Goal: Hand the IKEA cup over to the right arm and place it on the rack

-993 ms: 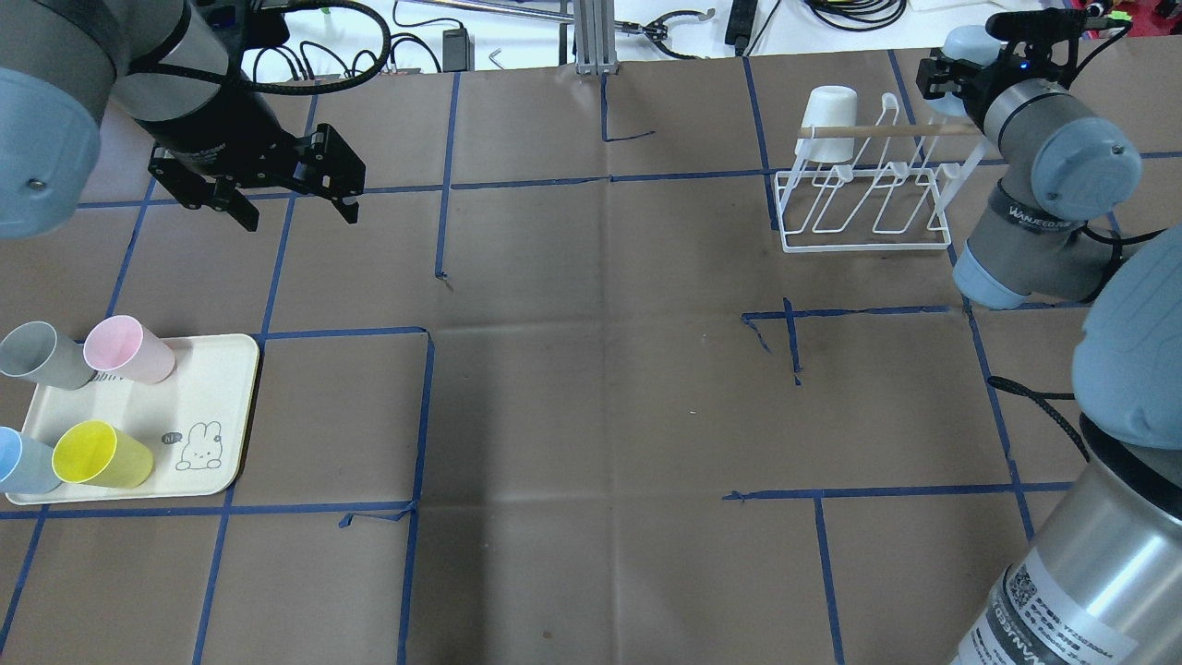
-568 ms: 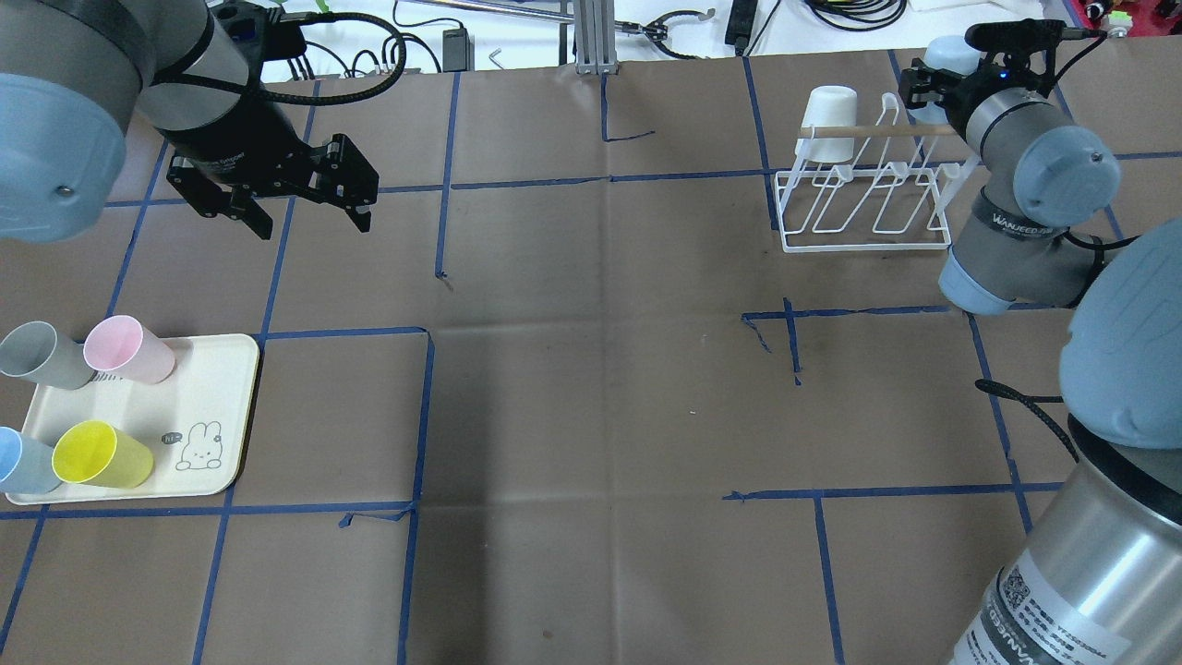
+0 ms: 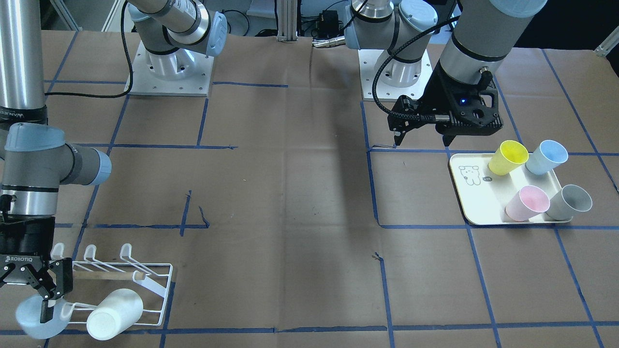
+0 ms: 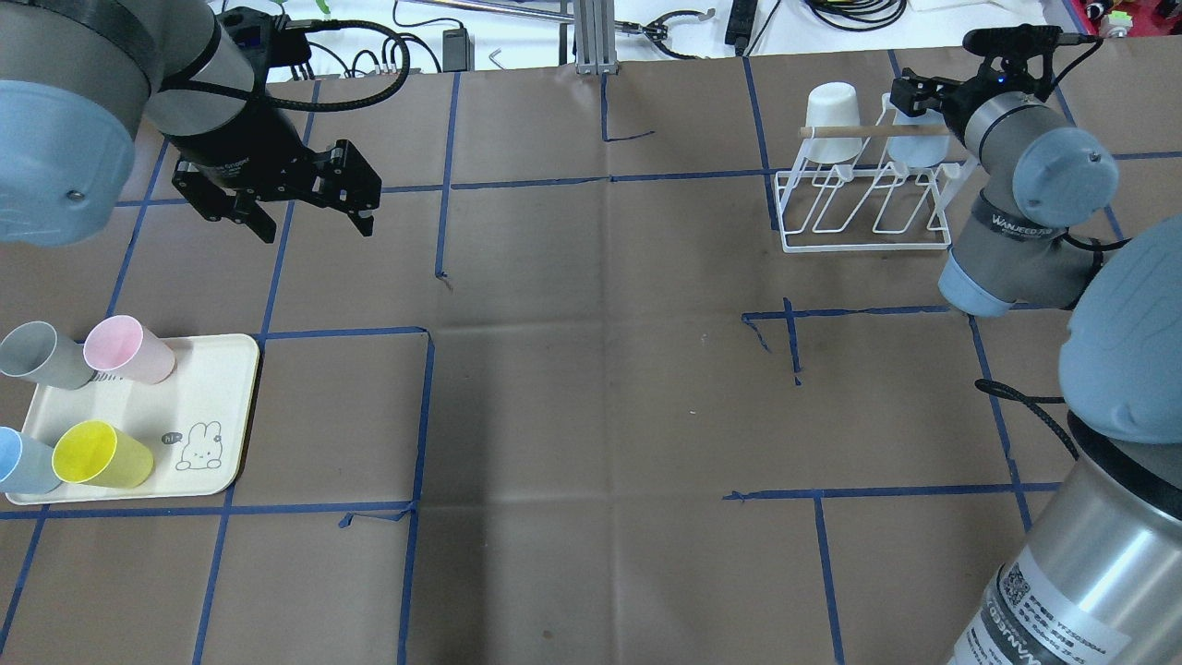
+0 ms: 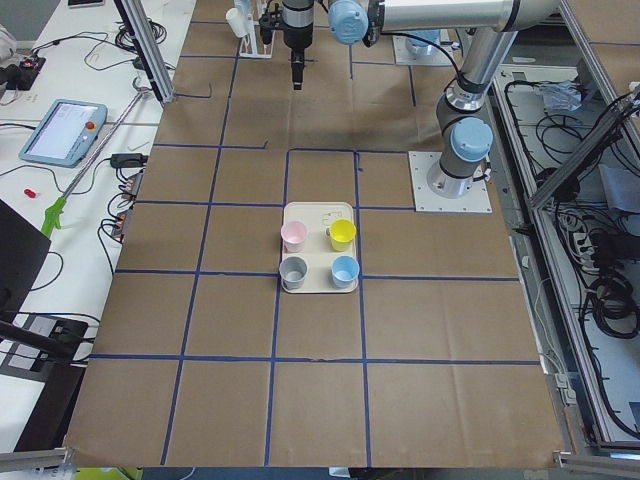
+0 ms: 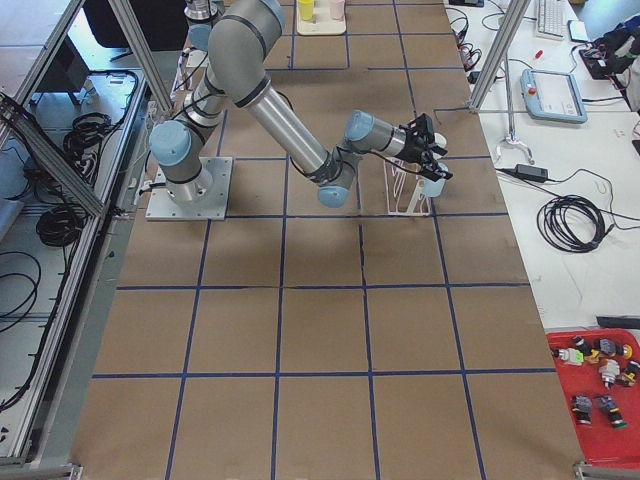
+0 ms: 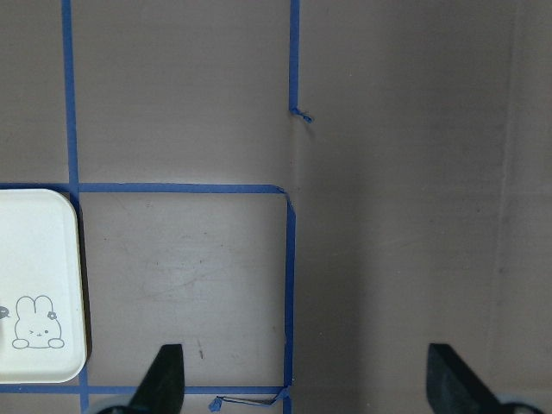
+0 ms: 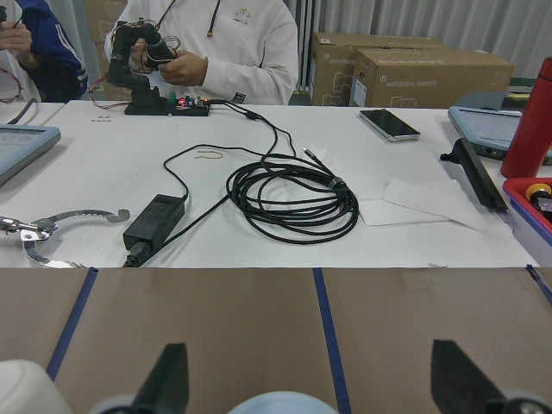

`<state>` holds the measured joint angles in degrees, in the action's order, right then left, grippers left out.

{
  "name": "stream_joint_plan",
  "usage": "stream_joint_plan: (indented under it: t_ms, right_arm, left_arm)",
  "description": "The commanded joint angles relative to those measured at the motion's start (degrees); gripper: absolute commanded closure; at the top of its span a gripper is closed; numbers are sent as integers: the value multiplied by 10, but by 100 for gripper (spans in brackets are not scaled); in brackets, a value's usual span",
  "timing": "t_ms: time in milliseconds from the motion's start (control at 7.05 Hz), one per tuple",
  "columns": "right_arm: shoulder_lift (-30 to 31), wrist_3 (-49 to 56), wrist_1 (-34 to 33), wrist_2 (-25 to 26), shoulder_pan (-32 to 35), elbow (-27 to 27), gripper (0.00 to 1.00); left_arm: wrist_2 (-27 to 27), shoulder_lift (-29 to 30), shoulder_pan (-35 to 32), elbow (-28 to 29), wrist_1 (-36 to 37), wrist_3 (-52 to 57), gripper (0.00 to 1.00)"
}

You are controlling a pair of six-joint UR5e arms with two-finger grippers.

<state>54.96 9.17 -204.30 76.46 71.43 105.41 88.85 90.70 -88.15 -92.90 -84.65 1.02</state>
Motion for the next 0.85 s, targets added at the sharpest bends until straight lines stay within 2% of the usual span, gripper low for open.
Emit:
stream_joint_plan:
  t_ms: [0,284,568,709]
  right_arm:
    - [10,-6,1,-1,-2,-5,0]
    - [43,-37,4,-1,1,-8,0]
    - [114,-37,97,0,21,-6,0]
    - [153,-37,180,0,34,-6,0]
  left_arm:
    - [0,0,0,0,1,0,1]
    - [0,0,0,-1,1,0,1]
    - [0,1,0,0,1,1,1]
    - [0,0,0,0,0,0,1]
